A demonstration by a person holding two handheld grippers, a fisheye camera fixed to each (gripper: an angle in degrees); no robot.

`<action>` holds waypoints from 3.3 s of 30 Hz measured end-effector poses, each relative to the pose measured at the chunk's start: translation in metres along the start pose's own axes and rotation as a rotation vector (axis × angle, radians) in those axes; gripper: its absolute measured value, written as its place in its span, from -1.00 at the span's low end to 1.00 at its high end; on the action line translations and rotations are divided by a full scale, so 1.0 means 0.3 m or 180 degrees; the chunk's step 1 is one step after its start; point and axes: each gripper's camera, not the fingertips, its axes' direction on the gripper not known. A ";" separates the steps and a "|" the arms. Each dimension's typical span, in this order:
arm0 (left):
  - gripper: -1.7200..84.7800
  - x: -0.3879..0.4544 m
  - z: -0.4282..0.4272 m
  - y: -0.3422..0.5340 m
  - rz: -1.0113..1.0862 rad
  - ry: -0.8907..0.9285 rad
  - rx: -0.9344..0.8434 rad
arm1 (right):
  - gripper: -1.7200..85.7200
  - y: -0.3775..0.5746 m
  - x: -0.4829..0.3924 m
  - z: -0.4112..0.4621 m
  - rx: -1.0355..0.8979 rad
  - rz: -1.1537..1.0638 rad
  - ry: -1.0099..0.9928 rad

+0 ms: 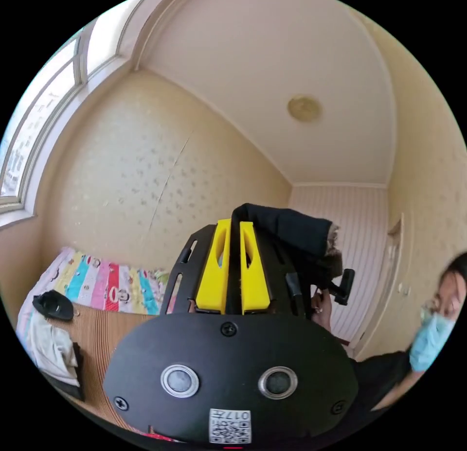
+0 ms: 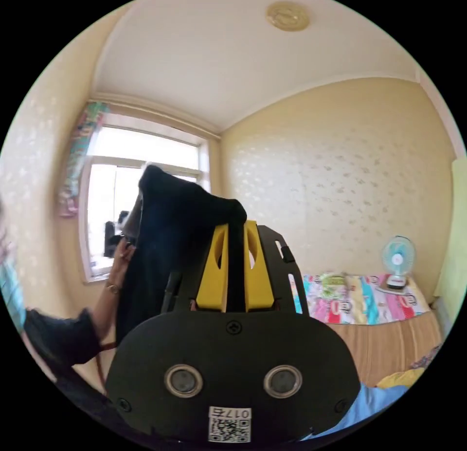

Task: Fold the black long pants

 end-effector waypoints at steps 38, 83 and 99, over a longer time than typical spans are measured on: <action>-0.97 -1.152 -0.059 1.004 -0.2065 0.1084 -0.1007 | -0.90 2.193 -0.375 0.672 -0.3067 0.1059 -0.0857; -0.89 -0.973 -0.169 1.817 -0.1610 0.0226 -0.3075 | -0.72 2.511 0.185 -0.134 -0.2626 0.2661 -0.0172; -0.57 -0.959 0.054 1.485 -0.1458 0.0993 -0.2724 | -0.89 2.190 -0.116 0.032 -0.2836 0.1344 -0.1006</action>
